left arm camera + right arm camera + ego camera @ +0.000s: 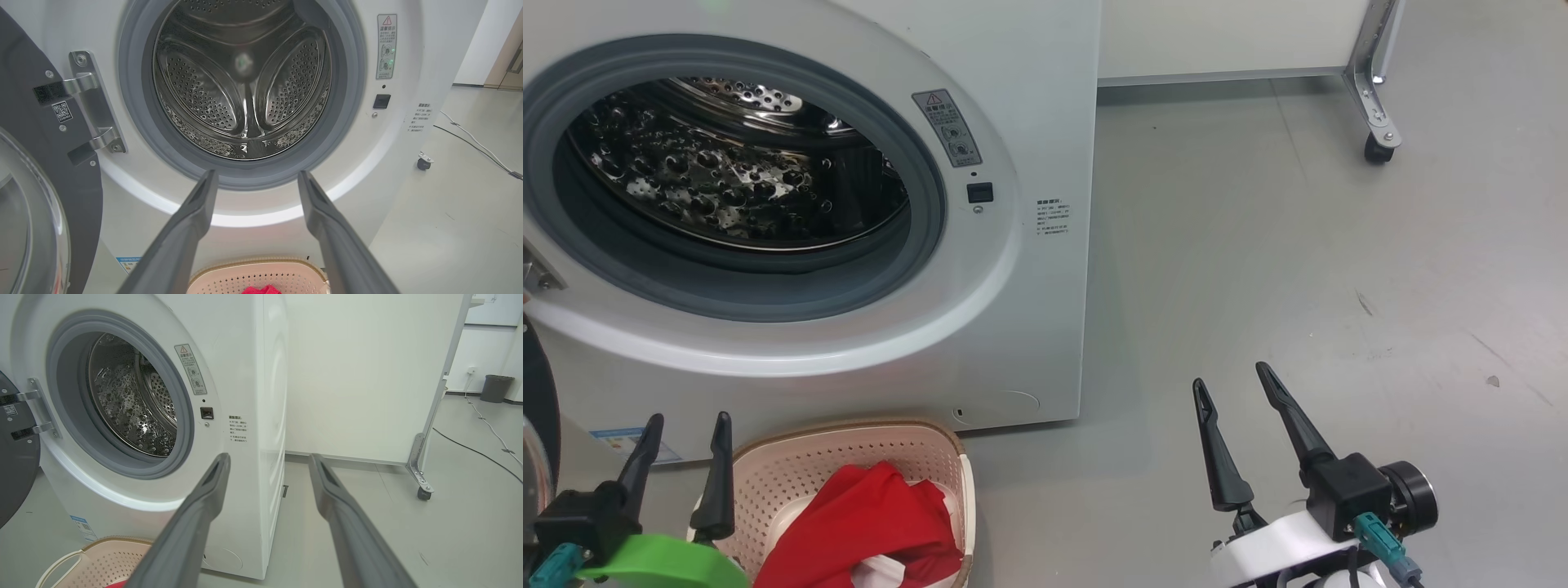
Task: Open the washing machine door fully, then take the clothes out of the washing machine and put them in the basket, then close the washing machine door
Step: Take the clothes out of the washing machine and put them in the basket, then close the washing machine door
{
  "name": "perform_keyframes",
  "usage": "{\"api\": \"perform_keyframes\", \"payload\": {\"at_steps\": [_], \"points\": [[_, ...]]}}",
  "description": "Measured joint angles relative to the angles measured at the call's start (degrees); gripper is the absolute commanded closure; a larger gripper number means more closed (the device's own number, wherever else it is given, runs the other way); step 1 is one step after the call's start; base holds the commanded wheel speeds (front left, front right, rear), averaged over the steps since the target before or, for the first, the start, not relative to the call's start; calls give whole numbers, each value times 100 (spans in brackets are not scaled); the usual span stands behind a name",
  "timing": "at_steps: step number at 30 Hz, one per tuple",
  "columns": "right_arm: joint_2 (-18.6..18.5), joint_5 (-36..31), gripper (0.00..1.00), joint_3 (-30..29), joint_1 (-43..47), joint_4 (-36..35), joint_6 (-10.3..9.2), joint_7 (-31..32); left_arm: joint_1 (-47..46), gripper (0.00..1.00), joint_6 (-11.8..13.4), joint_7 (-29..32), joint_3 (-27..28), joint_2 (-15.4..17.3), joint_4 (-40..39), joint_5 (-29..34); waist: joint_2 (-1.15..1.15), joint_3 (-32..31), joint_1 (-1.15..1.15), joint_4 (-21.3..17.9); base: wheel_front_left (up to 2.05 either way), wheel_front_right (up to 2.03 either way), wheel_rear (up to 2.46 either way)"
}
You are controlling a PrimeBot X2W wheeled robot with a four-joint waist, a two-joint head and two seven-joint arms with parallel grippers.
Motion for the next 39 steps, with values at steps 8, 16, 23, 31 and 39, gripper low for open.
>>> {"api": "perform_keyframes", "payload": {"at_steps": [8,16,23,31,39], "points": [[2,-2,0,-160,77,53,0,0,204,0,-1,0,35,-111,-122,32,0,8,0,19,0,0,0],[10,-13,0,-500,131,105,0,0,359,0,-2,0,142,-168,-132,79,0,-41,0,25,0,0,0],[15,-9,0,-765,233,109,0,0,422,0,-3,0,168,-248,-137,102,0,-89,0,-2,0,0,0],[19,-8,0,-742,260,112,0,0,475,0,-21,0,187,-286,-137,144,0,-124,0,-35,0,0,0],[20,-8,0,-726,290,111,0,0,480,0,-46,0,207,-291,-137,149,0,-129,0,-48,0,0,0]]}}
